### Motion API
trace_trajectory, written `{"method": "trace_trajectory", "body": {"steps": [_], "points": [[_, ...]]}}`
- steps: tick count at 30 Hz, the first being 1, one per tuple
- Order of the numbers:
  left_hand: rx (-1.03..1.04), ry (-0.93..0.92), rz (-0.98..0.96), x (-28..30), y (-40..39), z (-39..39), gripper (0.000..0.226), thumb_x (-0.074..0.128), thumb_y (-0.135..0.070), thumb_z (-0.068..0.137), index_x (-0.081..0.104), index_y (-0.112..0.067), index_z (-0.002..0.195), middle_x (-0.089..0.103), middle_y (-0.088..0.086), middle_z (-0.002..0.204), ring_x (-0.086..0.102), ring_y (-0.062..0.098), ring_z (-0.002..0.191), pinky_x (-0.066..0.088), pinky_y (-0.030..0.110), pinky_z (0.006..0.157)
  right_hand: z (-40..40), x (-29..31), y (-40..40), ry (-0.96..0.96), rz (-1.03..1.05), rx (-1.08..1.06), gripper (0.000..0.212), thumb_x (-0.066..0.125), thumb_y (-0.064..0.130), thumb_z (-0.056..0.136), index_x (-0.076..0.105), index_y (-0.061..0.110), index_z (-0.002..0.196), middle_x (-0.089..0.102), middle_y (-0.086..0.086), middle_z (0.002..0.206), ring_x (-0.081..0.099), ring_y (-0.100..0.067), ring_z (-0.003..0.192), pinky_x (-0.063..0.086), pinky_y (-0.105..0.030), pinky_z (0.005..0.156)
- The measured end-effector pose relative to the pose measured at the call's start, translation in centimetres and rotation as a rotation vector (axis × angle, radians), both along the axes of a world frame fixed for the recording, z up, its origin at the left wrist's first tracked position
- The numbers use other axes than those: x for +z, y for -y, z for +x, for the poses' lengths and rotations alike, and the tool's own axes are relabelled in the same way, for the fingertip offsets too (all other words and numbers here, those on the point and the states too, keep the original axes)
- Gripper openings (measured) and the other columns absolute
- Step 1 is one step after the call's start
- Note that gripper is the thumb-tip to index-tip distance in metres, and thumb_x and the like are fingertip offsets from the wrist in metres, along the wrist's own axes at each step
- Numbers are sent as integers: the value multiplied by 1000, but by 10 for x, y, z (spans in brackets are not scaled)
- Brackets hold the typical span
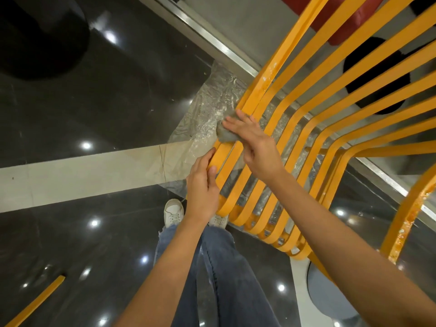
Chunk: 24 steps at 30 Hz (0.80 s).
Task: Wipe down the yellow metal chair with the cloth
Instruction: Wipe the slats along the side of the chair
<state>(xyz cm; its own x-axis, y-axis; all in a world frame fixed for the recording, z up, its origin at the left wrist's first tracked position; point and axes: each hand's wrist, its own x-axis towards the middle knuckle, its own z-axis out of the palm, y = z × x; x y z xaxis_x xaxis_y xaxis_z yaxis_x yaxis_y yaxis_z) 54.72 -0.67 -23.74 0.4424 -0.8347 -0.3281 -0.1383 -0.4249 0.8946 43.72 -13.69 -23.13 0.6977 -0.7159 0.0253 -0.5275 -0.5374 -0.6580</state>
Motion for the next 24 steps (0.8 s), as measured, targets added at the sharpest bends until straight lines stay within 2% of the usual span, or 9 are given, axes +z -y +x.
{"method": "trace_trajectory", "body": {"steps": [3, 6, 8, 10, 13, 16, 18, 20, 24], "points": [[16, -19, -1, 0, -1, 1, 39, 38, -20, 105, 46, -12, 142, 52, -3, 138, 44, -23, 112, 36, 2, 95, 23, 2, 24, -17, 8, -171, 49, 43, -18, 87, 63, 4, 126, 63, -11, 132, 41, -31, 141, 23, -47, 122], [83, -36, 21, -1, -6, -3, 39, 40, -28, 105, 49, -14, 140, 55, -4, 137, 49, -9, 120, 42, 26, 106, 19, 3, 4, -3, -37, 70, 39, 45, -13, 92, 65, 6, 120, 65, -9, 124, 51, -29, 130, 34, -49, 113], [128, -50, 50, -1, -10, -7, 41, 41, -32, 104, 49, -15, 140, 56, -6, 134, 51, 1, 122, 43, 39, 109, 4, 9, 1, -82, -37, 238, 36, 45, -4, 98, 63, 12, 124, 65, -3, 126, 52, -23, 130, 31, -41, 114], [146, -55, 70, 1, -10, -8, 46, 41, -34, 103, 40, -17, 146, 56, -7, 133, 53, 6, 120, 43, 43, 107, 10, 15, 25, -229, -84, 210, 35, 45, 5, 97, 63, 20, 123, 66, 2, 121, 55, -19, 124, 23, -37, 115], [140, -82, 81, 4, -8, -5, 61, 41, -33, 102, 13, -20, 155, 56, -7, 128, 58, 15, 117, 46, 40, 102, 38, 21, 46, -417, -161, 134, 25, 49, 22, 90, 67, 20, 107, 70, 2, 106, 59, -22, 112, 16, -40, 118], [99, -117, 88, 5, -7, -1, 67, 42, -32, 102, 4, -20, 156, 52, -10, 130, 51, 4, 123, 43, 26, 104, 42, 23, 22, -436, -141, 393, 28, 47, 26, 87, 69, 19, 103, 70, 1, 101, 60, -23, 105, 26, -39, 111], [94, -126, 93, 4, -7, 1, 69, 43, -35, 101, 3, -21, 156, 51, -9, 133, 49, 3, 125, 42, 27, 106, 31, 26, 19, -395, -72, 492, 29, 49, 28, 92, 68, 21, 112, 69, 3, 108, 58, -20, 107, 26, -36, 108], [104, -118, 88, 1, -8, 0, 70, 42, -37, 101, 2, -23, 156, 53, -7, 133, 53, 13, 124, 45, 41, 105, 31, 25, 40, -403, -100, 413, 28, 49, 29, 92, 68, 21, 111, 70, 2, 108, 59, -22, 107, 22, -35, 109], [118, -122, 76, 0, -8, -1, 70, 42, -39, 100, 2, -25, 156, 54, -10, 128, 55, 15, 120, 46, 47, 102, 46, 20, 54, -480, -191, 237, 24, 48, 29, 85, 67, 16, 91, 69, -1, 89, 57, -28, 92, 27, -39, 106]]}}
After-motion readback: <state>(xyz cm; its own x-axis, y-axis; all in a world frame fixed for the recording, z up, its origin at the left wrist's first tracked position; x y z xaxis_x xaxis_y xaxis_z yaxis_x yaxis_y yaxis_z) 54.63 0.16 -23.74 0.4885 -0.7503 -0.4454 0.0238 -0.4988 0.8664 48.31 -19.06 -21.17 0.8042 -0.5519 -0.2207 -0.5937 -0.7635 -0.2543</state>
